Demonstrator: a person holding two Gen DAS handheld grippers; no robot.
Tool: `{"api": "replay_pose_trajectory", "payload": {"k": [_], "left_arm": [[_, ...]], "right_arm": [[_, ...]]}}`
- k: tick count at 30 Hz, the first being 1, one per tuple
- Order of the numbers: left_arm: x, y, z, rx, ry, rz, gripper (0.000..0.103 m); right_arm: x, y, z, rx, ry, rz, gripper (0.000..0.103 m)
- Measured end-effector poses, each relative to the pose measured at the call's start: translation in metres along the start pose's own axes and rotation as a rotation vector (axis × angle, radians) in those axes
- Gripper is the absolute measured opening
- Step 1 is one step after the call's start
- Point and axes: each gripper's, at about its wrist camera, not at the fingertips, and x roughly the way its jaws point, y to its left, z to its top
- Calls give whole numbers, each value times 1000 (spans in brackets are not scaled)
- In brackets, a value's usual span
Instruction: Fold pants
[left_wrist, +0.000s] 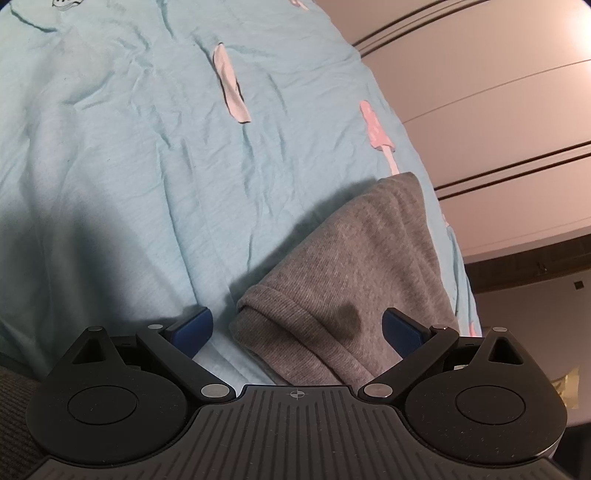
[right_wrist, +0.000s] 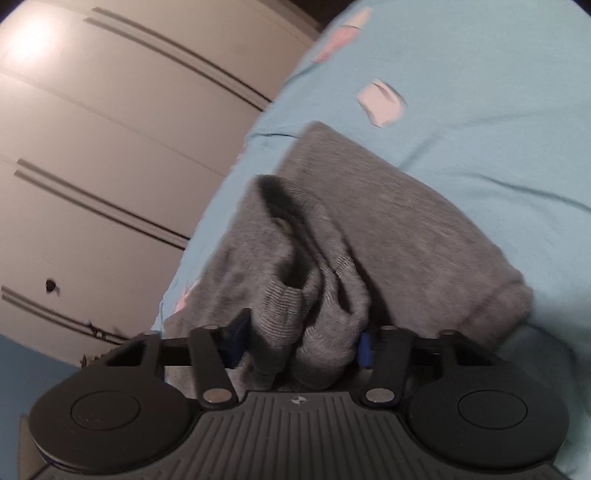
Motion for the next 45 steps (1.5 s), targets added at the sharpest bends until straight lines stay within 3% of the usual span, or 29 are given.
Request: {"api": "replay_pose_trajectory", "payload": {"k": [5,8,10,12,14,16,17,19,21,22,25,26,28,29,31,33,37,38,41,45], "left_arm": [[-1,1,0,-3,1,0,101],[-2,1,-1,-7,1,2,101],[-2,0,-1,-6,-2,1,101],[-2,0,-1,-4,0,3,101],[-2,1,0,-12,13,5,101],[-2,1,1,-12,25,4,101],[-2,0,2,-7,32,6,101],[-1,-6,2,30,59,14,101],[1,-15,3,92,84,32,101],[2,-23,3,141,88,40,101],[2,-46,1,275,50,50,101],[2,-55,0,327,31,58,101],[7,-76,-3,457,5,100,101],[13,-86,-4,531,10,123,101],[25,-99,-7,635,27,183,101],[35,-105,-10,698,27,251,101],[43,-109,-16,745,25,282,101],[43,-109,-17,745,27,286,101],[42,-114,-22,777,17,288,101],[57,-124,-27,823,22,305,101]], "right_arm": [[-31,34,16,-39,-87,125,45],[-62,37,17,-96,-196,179,45],[-74,24,16,-138,-264,147,46],[-65,2,18,-176,-278,2,56],[-40,-22,22,-127,-167,-190,58],[-46,-34,22,-33,-186,-136,61],[-51,-27,25,-49,-193,-127,63],[-63,-5,28,-142,-246,-151,64],[-76,12,26,-254,-331,-191,80],[-82,19,24,-303,-371,-198,82],[-80,34,29,-369,-347,-102,82],[-75,37,31,-372,-299,-41,81],[-59,42,34,-397,-201,24,65],[-53,43,34,-419,-176,-3,50],[-36,39,35,-475,-137,-136,42],[-29,29,38,-522,-110,-212,27],[-32,37,37,-604,-115,-200,27],[-36,39,33,-630,-126,-218,32],[-35,29,36,-678,-183,-360,69],[-35,11,51,-503,-128,-279,69]]}}
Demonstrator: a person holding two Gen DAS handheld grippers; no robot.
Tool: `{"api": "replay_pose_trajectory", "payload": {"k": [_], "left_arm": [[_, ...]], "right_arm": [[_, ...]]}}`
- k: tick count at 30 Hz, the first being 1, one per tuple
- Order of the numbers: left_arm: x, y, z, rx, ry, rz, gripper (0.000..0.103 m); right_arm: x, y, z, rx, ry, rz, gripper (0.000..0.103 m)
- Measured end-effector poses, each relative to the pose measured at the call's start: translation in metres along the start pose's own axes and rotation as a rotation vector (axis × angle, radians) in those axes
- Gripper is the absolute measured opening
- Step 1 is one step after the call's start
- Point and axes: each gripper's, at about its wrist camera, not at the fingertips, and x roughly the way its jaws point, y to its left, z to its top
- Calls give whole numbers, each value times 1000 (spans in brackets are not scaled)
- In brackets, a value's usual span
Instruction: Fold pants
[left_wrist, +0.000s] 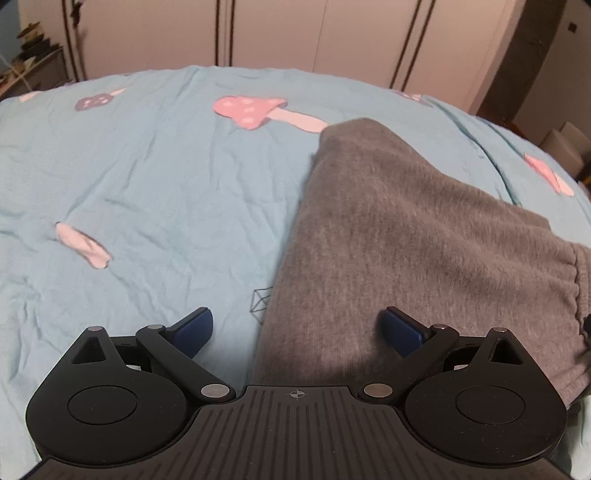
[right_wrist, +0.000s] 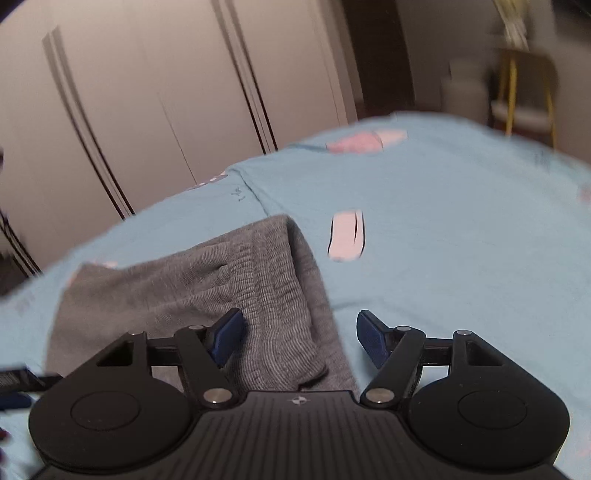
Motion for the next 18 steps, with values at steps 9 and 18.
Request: {"api": "replay_pose_trajectory", "payload": {"k": [9,18], "left_arm": [[20,13,15,60,63,-145,101],[61,35,29,106,185,-436,102]], "right_arm": [[23,-18,12,31,100,20,98],[77,-76,24,250,333,361,98]]}}
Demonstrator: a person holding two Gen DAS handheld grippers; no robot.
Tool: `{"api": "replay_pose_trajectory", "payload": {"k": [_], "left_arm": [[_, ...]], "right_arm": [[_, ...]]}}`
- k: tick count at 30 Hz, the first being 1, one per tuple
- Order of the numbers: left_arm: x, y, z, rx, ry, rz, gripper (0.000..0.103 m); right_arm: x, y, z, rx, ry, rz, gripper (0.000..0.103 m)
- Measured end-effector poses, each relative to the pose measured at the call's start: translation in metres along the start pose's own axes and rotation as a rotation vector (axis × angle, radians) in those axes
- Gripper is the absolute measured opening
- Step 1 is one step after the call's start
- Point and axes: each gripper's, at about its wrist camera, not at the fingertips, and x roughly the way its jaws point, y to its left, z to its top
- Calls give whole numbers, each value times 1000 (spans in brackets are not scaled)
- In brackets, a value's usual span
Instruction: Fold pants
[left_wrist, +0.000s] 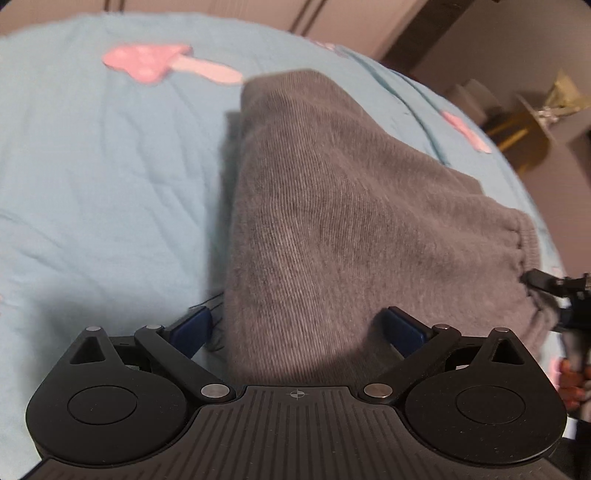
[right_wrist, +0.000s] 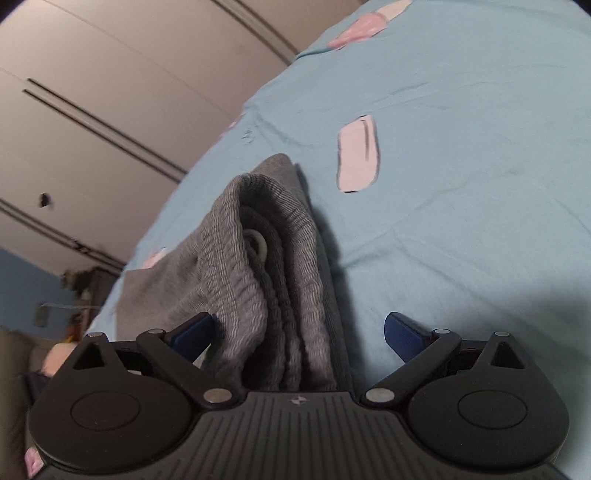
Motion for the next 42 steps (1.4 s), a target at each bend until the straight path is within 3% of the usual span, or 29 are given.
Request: {"api": "replay_pose_trajectory", "payload": {"k": [9,11,15,17,20,21,24,27,28,29,30,31,34,36,42], "left_arm": [[16,-1,26,138,39,-164,103],[27,1,29,143,41,-159,103],[30,2,39,79,14,-209,103],[29,-5,39,101,8,-197,101],[35,-17,27,218,-16,-133,100],[37,-18,25,234,-29,-136,102],[43,-17,32,224,1,-162,103],[45,-8,46,78,28,-179,103],[42,-8,46,35,17,-157,97],[39,-13,45,26,-3,-97,83],[36,-20,42,38,-23,-67,77],[30,-27,38,46,-54,-46,66],[15,-45,32,67,-122,18,42],[6,-50,33,77,-142,18,38],[-27,-57,51,80,-237,-13,36]], "right_arm": [[28,-14,29,-43,148,244,98],[41,-13,35,-23,195,301,98],[65,6,40,-96,233,289,99],[70,16,40,-108,234,250,98],[67,28,35,-162,216,184,73],[65,27,33,-178,211,190,70],[75,11,37,-82,227,232,75],[80,21,40,-74,239,229,87],[81,28,38,-99,231,196,87],[81,39,37,-122,217,160,83],[80,48,33,-158,195,104,71],[79,57,29,-205,178,44,65],[71,85,19,-297,128,-42,59],[64,104,17,-313,93,-59,56],[44,152,35,-354,16,18,55]]}}
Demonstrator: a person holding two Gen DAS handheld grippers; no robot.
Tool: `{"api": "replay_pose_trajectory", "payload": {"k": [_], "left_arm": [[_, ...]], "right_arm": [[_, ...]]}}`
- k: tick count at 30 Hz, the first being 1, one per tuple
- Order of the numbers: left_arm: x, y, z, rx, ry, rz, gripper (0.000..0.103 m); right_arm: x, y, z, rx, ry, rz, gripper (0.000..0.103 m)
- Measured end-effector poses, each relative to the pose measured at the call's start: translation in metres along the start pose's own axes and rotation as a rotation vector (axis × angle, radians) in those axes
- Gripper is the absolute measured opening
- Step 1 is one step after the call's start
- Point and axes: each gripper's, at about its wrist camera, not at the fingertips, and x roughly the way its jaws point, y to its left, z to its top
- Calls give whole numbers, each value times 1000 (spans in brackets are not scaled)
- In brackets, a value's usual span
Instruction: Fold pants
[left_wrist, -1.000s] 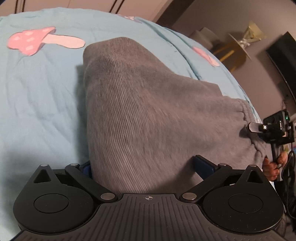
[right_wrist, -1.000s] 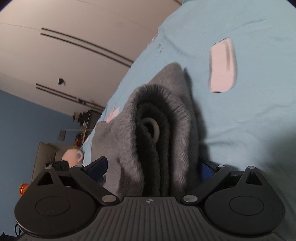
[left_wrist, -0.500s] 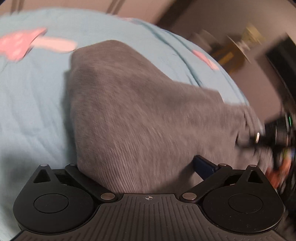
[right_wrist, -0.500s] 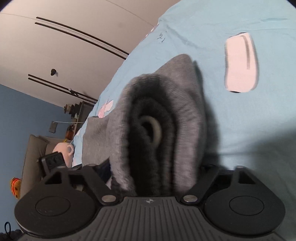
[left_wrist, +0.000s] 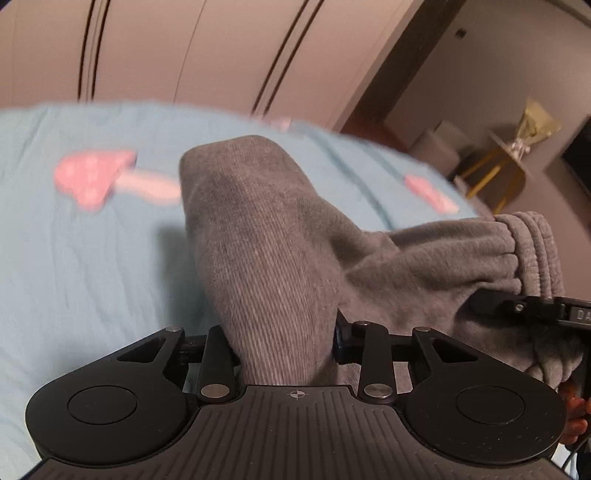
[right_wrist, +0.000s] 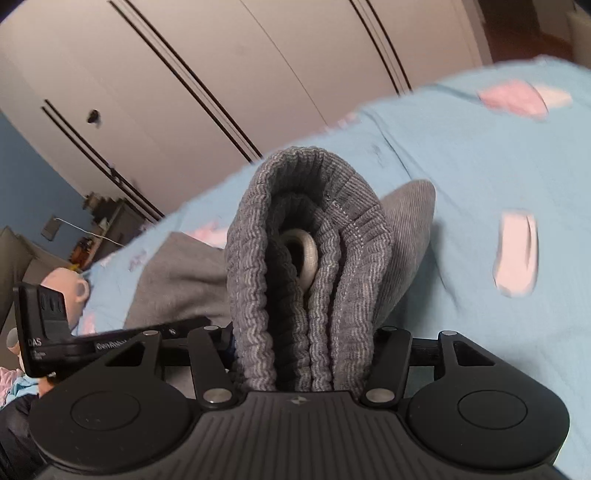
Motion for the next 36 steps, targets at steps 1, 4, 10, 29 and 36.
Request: {"api": "replay_pose_trajectory", "payload": {"k": [1,4,10,29,36], "left_arm": [[-3,-2,9,0,-28,-3,36],[-2,-8,38,5,-94,2,36],[29,6,73,-17,-144,30,41],[35,1,-22,126,-79,342,98],[14,23,-27,-50,10,338,98]], "right_arm": [[-1,5,7,-13,-23,0,55],[-2,8,32,-16,-82,1,55],[27,-13,85,43,-178,-35,57],[64,-16,26,-112,-177,-422,98],[64,-27,3,-129,-114,-536,98]]}}
